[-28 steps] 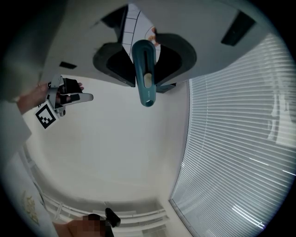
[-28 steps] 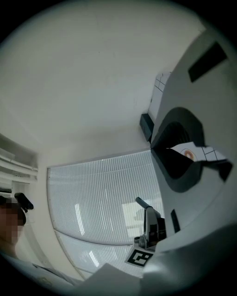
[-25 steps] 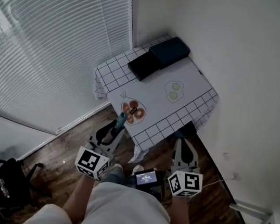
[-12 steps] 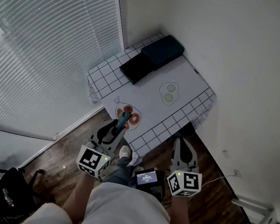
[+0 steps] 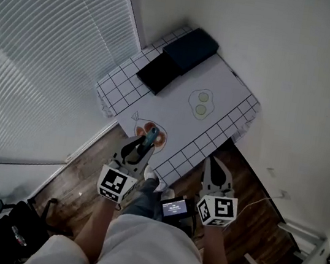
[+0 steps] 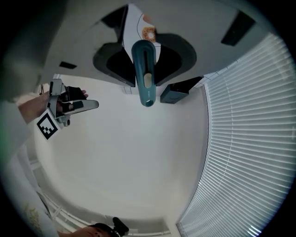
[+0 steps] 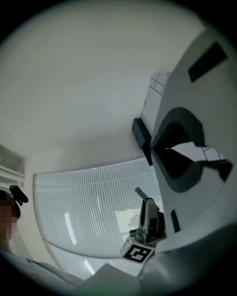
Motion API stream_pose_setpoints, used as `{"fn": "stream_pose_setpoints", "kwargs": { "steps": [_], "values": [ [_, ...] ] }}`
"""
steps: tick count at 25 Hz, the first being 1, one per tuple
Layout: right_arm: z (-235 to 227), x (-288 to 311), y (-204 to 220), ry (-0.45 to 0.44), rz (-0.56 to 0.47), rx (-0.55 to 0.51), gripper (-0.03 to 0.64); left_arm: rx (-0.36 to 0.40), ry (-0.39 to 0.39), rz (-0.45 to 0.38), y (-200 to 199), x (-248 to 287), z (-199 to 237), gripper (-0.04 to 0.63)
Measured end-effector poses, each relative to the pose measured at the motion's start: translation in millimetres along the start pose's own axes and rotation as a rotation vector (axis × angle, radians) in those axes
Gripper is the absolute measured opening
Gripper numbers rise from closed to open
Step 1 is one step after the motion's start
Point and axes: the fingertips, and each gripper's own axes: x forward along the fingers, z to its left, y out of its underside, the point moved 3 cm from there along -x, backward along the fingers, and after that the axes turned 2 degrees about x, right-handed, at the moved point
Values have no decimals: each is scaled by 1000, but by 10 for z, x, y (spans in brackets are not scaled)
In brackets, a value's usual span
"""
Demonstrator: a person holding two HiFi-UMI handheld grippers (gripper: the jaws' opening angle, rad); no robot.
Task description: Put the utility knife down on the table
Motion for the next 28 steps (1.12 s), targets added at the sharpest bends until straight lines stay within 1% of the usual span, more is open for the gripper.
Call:
{"fn": "stream_pose_setpoints", "kwargs": {
  "steps": [12, 17, 19, 23, 28],
  "values": [
    [-116, 170, 233, 41, 57, 14, 8, 46, 68, 86, 276, 324, 50, 144],
    [-137, 215, 320, 50, 76, 14, 8, 115, 111, 156, 469, 433, -10, 144],
    [-125, 236, 352, 48, 87, 4, 8, 135, 129, 172, 508, 464, -30, 144],
    [-110, 291, 470, 47, 119, -15, 8, 128, 150, 194, 609, 523, -30, 144],
    [-132, 344, 643, 55, 155, -9, 8, 151, 192, 279, 927, 616, -49, 144]
  ]
}}
